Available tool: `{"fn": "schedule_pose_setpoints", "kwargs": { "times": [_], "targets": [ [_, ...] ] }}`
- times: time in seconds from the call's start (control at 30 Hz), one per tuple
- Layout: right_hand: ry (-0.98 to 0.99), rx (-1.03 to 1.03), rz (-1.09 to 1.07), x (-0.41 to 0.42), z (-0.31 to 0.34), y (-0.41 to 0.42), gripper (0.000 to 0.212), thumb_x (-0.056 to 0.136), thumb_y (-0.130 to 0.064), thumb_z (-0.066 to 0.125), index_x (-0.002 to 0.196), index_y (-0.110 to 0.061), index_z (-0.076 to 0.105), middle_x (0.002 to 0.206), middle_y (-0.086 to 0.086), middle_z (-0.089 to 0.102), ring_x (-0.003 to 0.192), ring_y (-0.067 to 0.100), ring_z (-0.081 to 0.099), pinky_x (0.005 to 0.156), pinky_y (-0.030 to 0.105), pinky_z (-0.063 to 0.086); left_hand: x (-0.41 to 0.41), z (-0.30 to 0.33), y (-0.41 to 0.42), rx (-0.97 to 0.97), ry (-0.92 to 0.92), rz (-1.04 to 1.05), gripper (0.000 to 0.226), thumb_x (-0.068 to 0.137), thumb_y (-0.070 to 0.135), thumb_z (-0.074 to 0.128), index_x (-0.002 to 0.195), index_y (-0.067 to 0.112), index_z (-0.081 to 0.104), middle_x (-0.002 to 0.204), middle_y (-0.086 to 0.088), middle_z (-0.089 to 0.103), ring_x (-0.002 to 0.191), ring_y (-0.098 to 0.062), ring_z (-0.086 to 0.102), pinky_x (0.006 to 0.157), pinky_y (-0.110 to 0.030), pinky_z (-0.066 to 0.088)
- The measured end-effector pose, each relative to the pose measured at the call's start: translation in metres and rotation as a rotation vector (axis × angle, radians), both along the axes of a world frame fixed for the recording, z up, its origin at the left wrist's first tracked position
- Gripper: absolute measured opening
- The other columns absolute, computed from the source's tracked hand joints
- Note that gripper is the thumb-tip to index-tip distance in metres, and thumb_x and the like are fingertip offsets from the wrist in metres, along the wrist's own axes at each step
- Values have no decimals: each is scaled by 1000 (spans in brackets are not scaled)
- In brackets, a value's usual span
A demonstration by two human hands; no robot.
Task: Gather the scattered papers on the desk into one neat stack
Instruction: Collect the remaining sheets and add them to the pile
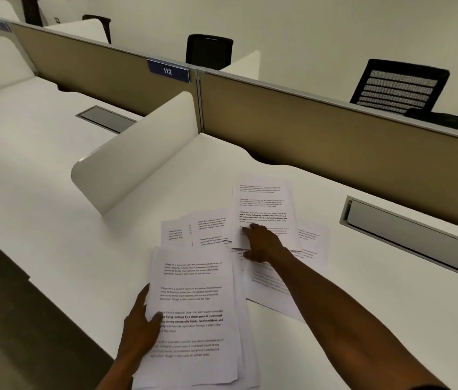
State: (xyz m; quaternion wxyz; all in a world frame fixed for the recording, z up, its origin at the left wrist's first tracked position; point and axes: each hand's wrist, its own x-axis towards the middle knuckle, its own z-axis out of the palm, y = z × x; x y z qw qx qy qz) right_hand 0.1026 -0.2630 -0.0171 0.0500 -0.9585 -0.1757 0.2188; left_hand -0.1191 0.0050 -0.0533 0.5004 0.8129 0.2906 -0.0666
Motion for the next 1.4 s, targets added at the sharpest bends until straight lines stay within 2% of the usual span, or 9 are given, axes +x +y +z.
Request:
{"fn": "schedule_pose_setpoints", "kwargs": {
  "times": [0.2, 0.37, 0.6, 0.7, 0.83, 0.93, 1.1, 1.27, 1.4],
  "targets": [
    [-93, -90, 148, 3, -1, 0, 80, 91, -44, 63, 154, -17, 22, 143, 13, 46, 128, 33, 47, 102, 43, 45, -4, 0, 6, -23, -8, 2, 69, 96, 12, 59, 153, 32, 26, 139, -8, 57, 99, -19, 61, 92, -46, 54],
    [-189, -24, 119, 0, -7, -9, 62, 97, -22, 50, 154, -19, 24, 138, 11, 53, 120, 33, 55, 97, 39, 45, -4, 3, 6, -39, 11, 11, 69, 96, 12, 59, 153, 31, 27, 142, -8, 56, 111, -28, 63, 98, -51, 53],
    [-281, 511, -242, -26, 18, 1, 65, 87, -11, 60, 149, -12, 40, 138, 16, 58, 125, 33, 55, 107, 39, 44, -4, 8, 5, -86, 3, 15, 82, 96, 10, 59, 155, 40, 12, 131, -2, 58, 96, -21, 65, 95, -51, 52],
    [-273, 585, -130, -67, 20, 27, 59, 83, -12, 61, 142, -11, 52, 133, 14, 64, 118, 30, 62, 105, 35, 47, -3, 7, 7, -104, -27, 12, 79, 95, 9, 59, 150, 49, 18, 124, 1, 58, 99, -21, 64, 93, -48, 53],
    [-144, 595, 17, -137, 2, 66, 55, 82, -18, 55, 136, -18, 57, 121, 9, 69, 107, 29, 65, 95, 32, 50, -3, 2, 7, -126, -88, 35, 46, 98, 26, 57, 132, 54, 43, 124, 4, 59, 99, -5, 58, 83, -28, 51],
    [-72, 550, 157, -174, -14, 87, 50, 82, -19, 51, 132, -23, 56, 113, 9, 67, 101, 31, 62, 85, 38, 53, 0, 1, 6, -147, -93, 64, 23, 97, 52, 47, 118, 53, 56, 121, 9, 64, 107, -12, 61, 84, -30, 49],
    [7, 483, 319, -195, -29, 100, 45, 83, -31, 60, 127, -21, 52, 114, 11, 64, 101, 34, 62, 81, 42, 55, 7, -3, 11, -171, -76, 51, 22, 97, 44, 53, 118, 42, 60, 121, 7, 64, 110, -18, 61, 94, -36, 49],
    [75, 637, 231, -170, -16, 83, 73, 74, -75, 62, 128, -25, 62, 110, -5, 73, 90, 8, 68, 83, 25, 54, 5, -5, 14, -81, -81, -40, 57, 87, 8, 69, 131, 38, 49, 126, -3, 60, 111, -27, 58, 94, -42, 52],
    [-135, 703, -66, -112, -6, 60, 50, 81, -58, 68, 117, -23, 69, 104, -5, 73, 85, 6, 68, 85, 30, 54, 3, -8, 19, -164, -72, -27, 76, 89, 10, 69, 150, 33, 30, 131, -11, 59, 118, -34, 59, 96, -54, 52]
  ]
}}
